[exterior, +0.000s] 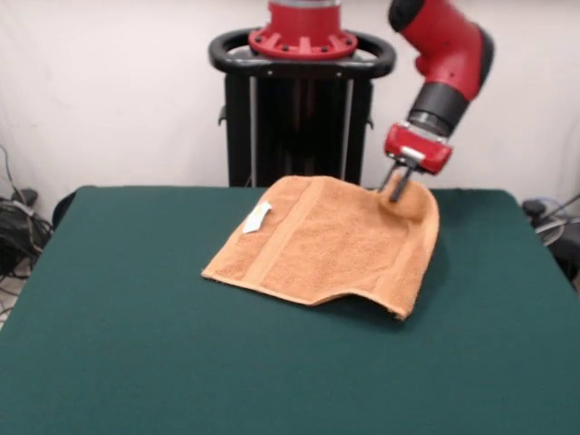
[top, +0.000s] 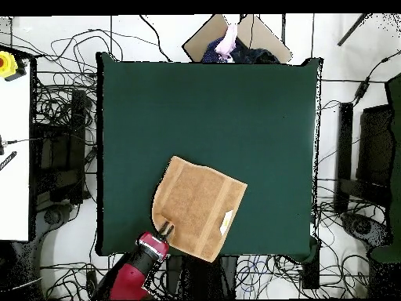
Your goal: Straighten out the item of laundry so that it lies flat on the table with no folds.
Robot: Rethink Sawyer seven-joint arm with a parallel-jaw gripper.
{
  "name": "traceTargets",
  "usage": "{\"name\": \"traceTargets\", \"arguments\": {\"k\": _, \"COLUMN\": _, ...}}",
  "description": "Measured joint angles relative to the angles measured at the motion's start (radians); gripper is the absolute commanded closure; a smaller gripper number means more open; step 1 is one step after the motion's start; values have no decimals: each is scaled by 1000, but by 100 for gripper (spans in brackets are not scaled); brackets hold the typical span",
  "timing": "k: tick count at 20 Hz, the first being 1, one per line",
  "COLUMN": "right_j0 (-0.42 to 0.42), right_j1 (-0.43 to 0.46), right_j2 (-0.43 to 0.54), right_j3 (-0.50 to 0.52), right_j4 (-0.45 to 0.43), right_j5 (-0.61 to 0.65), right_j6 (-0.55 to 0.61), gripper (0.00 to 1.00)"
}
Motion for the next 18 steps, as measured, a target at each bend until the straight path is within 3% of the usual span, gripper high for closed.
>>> {"name": "traceTargets", "arguments": {"k": 6, "right_j0": -12, "right_j1": 27, "right_j2": 0, "right_j3": 46, "right_j4": 15, "right_j5": 13, "right_j6": 68, "gripper": 100}}
{"name": "traceTargets", "arguments": {"k": 14, "right_j0": -44, "right_j1": -32, "right_j2": 0, "right_j3": 75, "right_j4": 16, "right_j5": 69, "right_j6": 68, "gripper": 100}}
{"name": "traceTargets", "arguments": {"k": 18, "right_j0": -24, "right_j1": -61, "right_j2": 1, "right_j3": 75, "right_j4": 73, "right_j5": 113, "right_j6": 68, "gripper": 100}}
